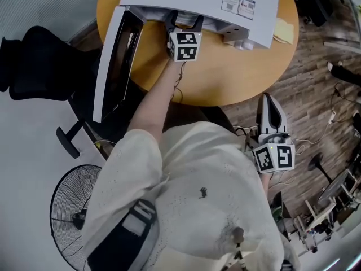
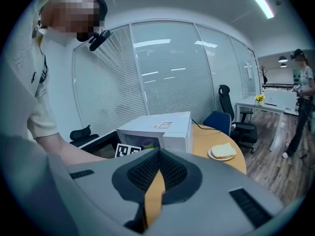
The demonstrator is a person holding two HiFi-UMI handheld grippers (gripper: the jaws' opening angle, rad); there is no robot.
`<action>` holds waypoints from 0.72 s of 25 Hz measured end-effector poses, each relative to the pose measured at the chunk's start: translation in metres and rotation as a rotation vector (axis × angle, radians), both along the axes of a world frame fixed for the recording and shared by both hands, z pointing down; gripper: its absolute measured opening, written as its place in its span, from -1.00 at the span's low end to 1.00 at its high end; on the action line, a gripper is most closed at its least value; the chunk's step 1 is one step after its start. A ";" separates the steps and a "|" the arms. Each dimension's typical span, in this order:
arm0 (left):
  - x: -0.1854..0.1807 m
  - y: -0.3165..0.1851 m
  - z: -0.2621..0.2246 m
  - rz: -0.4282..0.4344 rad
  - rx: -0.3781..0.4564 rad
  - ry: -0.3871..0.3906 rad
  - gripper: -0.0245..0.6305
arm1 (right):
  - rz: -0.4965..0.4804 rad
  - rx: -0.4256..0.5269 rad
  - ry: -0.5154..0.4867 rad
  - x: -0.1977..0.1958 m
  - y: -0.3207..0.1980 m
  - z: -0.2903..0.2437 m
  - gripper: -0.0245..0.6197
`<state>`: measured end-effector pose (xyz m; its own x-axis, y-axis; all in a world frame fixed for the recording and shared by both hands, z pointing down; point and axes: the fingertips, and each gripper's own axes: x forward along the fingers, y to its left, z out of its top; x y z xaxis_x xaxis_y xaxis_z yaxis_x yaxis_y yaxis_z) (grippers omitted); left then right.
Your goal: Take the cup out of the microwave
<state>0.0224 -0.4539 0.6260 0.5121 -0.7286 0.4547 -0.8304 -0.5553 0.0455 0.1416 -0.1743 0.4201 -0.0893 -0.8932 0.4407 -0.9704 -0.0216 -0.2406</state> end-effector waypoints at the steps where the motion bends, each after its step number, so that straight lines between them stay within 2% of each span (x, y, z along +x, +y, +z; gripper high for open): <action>1: 0.002 -0.003 0.001 0.003 -0.002 -0.005 0.12 | 0.005 -0.002 -0.001 0.000 0.000 0.001 -0.90; 15: 0.011 -0.024 0.022 -0.012 -0.012 -0.042 0.12 | 0.057 -0.031 0.000 0.006 -0.003 0.009 -0.90; 18: 0.009 -0.026 0.024 -0.016 -0.005 -0.058 0.03 | 0.066 -0.036 -0.004 0.008 -0.002 0.011 -0.90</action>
